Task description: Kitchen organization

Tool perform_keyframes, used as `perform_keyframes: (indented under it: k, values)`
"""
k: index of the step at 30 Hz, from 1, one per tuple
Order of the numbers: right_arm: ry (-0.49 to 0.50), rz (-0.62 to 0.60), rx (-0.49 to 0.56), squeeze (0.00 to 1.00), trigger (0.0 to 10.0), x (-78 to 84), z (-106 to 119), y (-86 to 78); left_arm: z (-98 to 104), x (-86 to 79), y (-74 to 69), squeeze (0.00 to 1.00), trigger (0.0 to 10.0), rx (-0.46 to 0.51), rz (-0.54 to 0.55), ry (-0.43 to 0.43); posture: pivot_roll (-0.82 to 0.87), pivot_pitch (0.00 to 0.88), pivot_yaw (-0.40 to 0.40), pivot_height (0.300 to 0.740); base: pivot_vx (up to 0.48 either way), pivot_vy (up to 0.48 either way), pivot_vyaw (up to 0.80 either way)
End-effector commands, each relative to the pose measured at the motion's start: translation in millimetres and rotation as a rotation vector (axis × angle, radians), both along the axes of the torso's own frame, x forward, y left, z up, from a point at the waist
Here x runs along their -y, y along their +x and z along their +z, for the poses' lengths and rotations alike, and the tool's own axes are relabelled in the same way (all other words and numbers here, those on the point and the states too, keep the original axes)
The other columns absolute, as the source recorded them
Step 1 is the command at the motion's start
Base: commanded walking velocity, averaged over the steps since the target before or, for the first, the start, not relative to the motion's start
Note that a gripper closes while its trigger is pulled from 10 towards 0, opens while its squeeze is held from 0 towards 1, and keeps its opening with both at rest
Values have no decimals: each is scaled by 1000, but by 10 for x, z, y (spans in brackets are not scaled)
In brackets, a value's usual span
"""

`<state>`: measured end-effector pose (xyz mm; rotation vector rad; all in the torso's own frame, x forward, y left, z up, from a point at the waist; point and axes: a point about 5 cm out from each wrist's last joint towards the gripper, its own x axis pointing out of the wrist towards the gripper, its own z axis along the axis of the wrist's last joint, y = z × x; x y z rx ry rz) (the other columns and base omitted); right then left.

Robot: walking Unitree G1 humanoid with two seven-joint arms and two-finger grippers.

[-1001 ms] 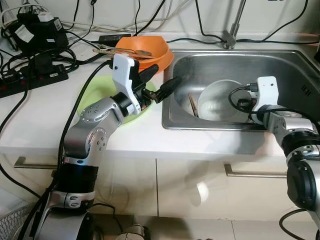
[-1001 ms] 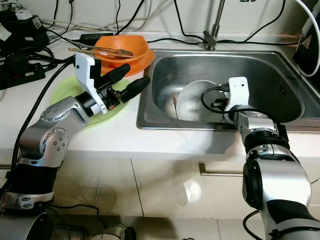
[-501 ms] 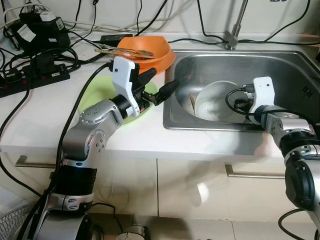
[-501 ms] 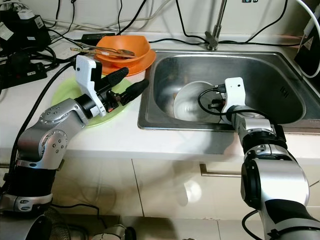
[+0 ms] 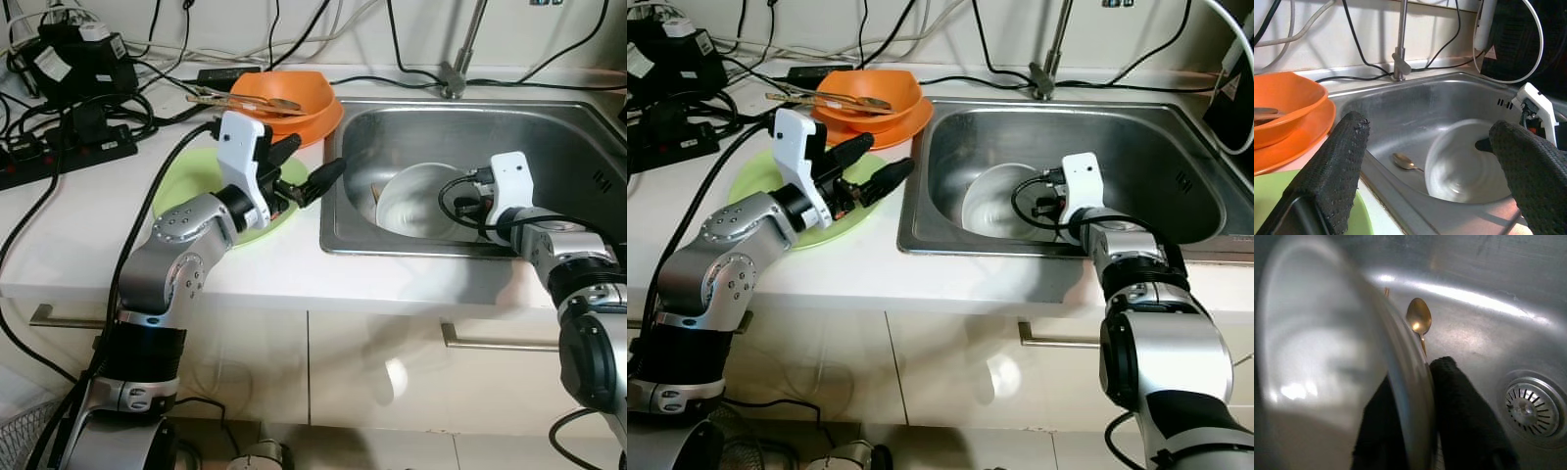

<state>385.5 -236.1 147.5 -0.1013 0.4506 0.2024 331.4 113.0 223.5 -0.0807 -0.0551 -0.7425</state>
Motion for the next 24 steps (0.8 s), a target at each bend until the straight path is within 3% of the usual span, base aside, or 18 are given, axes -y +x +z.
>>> perform_keyframes:
  k: [1,17,21,22,23,24]
  values:
    - [7,19,-46,1000,10000,-32,-85,-30,36,6,3,0,10000,9,-4,16,119,36,9,740,0,0,0]
    - [11,45,-48,1000,10000,-67,-67,-18,42,-31,16,0,10000,13,14,21,123,43,7,740,0,0,0]
    - [46,37,-26,1000,10000,-78,-8,8,12,-105,25,0,10000,11,76,44,120,43,8,740,0,0,0]
    - [64,32,-6,1000,10000,-89,36,28,-6,-148,37,294,10000,11,120,61,120,40,7,740,0,0,0]
    - [98,26,32,1000,10000,-114,124,66,-17,-209,46,1000,10000,19,176,62,120,35,10,740,0,0,0]
    - [143,22,82,1000,10000,-146,242,113,-28,-285,55,1000,10000,28,243,61,119,35,11,740,0,0,0]
